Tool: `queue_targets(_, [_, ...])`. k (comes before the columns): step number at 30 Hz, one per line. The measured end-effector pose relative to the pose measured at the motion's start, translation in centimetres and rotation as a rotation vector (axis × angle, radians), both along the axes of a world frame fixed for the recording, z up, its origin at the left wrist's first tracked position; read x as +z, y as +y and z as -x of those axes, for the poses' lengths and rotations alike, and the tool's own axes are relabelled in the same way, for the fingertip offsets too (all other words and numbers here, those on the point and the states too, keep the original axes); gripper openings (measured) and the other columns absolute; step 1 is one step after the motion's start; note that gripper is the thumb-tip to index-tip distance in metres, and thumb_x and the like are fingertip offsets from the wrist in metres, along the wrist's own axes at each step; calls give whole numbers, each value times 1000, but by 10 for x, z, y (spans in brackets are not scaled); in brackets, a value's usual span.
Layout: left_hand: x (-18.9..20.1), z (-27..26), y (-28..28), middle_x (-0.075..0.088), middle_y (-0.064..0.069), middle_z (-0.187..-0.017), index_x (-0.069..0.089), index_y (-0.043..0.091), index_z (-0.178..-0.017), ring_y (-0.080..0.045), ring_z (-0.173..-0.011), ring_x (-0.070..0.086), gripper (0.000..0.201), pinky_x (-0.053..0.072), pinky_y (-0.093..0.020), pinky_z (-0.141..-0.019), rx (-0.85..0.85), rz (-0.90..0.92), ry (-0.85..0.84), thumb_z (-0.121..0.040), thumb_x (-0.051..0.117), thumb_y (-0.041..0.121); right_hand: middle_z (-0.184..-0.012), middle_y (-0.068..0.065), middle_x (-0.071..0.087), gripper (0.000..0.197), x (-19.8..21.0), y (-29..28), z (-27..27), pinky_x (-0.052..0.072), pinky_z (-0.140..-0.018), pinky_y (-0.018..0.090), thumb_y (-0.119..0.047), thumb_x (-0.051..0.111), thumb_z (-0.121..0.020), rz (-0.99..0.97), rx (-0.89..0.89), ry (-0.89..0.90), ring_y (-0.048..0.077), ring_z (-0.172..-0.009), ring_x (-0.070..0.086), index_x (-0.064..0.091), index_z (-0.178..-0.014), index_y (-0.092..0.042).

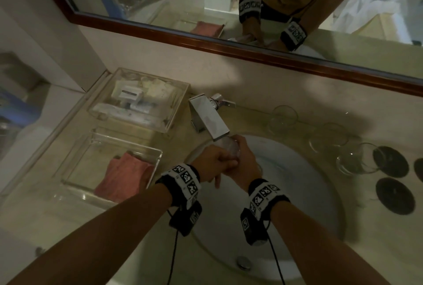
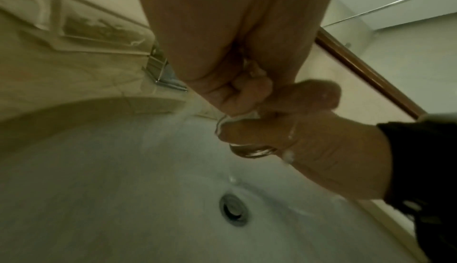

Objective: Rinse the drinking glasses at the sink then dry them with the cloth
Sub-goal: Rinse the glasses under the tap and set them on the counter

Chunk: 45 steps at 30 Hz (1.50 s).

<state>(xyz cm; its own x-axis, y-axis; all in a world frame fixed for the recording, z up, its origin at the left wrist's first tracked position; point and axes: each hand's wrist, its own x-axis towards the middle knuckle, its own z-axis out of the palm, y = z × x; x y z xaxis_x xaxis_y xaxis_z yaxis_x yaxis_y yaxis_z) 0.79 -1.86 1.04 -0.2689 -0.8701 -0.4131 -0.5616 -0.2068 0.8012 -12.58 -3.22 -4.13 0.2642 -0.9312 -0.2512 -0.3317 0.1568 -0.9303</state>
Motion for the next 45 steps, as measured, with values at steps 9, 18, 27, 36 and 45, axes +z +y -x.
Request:
queue_targets(9, [0,-29,-21,53,-7,-134,51,8,-130,-29,-122,50,44,39,-35,-100,-826,215,-860,-97,48,37,-105,-5,59,80,5,-12,18,52,-72,20,-5,87,-62,15,308,199,12,-88,61,40,-124,-22])
queue_targets(18, [-14,-27,-10,69,-9,-110,69,15,-113,-25,-76,68,24,46,-12,-66,-496,55,-361,-96,53,23,-123,-2,57,83,1,-3,8,51,-93,34,-19,89,-63,87,197,187,17,-111,58,44,-133,-19])
queue_targets(27, [-3,-1,1,66,-15,-116,65,4,-116,-11,-61,69,25,55,-26,-50,-193,7,-4,-97,50,10,-119,0,52,76,-9,7,8,45,-69,6,4,80,-70,138,33,140,8,-90,53,43,-132,-19])
queue_targets(36, [6,-23,-17,63,-4,-118,59,21,-126,-8,-85,65,34,47,-21,-77,-699,265,-708,-100,43,36,-119,-9,56,87,-4,-7,15,51,-85,21,-22,91,-59,110,181,180,7,-104,58,42,-130,-33])
queue_targets(45, [-4,-6,-2,65,7,-77,71,15,-107,-7,-30,51,21,55,-37,-53,-200,36,-156,-95,57,23,-133,0,43,88,-6,2,6,43,-95,24,-11,85,-67,112,75,143,9,-113,46,34,-139,-17])
